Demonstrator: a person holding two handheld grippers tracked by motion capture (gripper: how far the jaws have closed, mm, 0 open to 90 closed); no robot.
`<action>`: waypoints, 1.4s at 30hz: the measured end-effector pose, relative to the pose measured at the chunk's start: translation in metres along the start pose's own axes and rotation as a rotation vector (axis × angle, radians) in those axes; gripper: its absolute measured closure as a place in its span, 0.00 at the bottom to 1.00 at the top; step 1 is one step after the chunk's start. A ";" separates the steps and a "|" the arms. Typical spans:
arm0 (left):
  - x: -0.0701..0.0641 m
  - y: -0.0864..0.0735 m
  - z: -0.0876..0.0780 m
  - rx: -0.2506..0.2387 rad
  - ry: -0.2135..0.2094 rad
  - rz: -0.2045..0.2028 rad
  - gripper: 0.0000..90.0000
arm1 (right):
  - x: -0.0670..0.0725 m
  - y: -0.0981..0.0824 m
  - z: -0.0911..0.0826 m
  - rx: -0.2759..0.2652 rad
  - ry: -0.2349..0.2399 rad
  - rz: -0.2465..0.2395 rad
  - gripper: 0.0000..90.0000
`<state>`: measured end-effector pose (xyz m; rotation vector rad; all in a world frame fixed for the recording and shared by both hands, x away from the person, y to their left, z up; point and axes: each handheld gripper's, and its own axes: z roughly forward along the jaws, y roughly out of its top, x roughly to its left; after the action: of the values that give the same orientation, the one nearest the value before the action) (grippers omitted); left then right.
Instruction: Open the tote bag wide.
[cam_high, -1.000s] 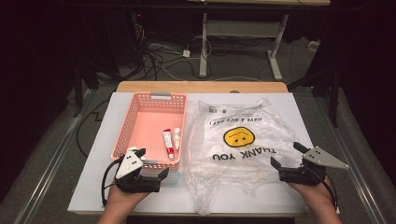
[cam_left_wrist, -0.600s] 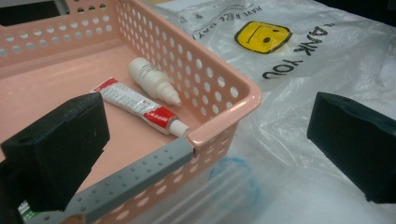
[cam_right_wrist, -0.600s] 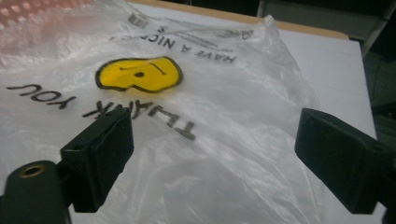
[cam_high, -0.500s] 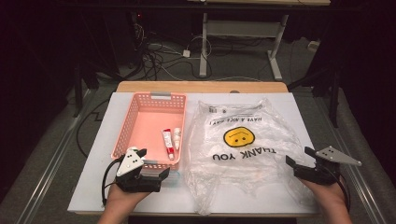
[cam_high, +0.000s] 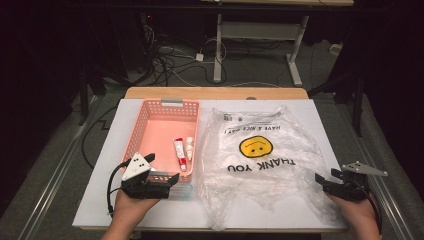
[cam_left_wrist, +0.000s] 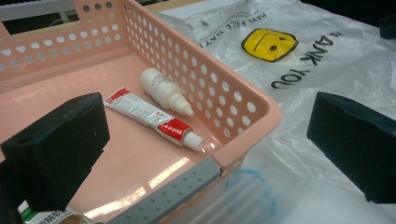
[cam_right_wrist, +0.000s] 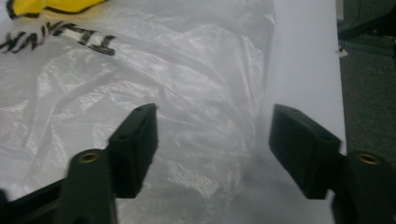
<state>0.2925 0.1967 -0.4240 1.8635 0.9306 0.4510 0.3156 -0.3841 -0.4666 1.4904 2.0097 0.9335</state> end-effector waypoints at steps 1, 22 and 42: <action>0.001 0.000 0.001 0.001 -0.003 -0.001 0.00 | -0.003 -0.002 0.001 0.020 0.004 0.013 0.53; -0.006 0.016 0.019 -0.037 -0.035 -0.026 0.00 | 0.040 -0.030 -0.033 0.042 0.062 -0.099 0.94; -0.016 0.007 0.008 -0.015 -0.015 0.064 0.00 | -0.005 0.065 0.018 -0.160 0.048 -0.058 0.62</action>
<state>0.2905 0.1779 -0.4200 1.8846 0.8579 0.4812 0.3713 -0.3725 -0.4304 1.3288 1.9507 1.0873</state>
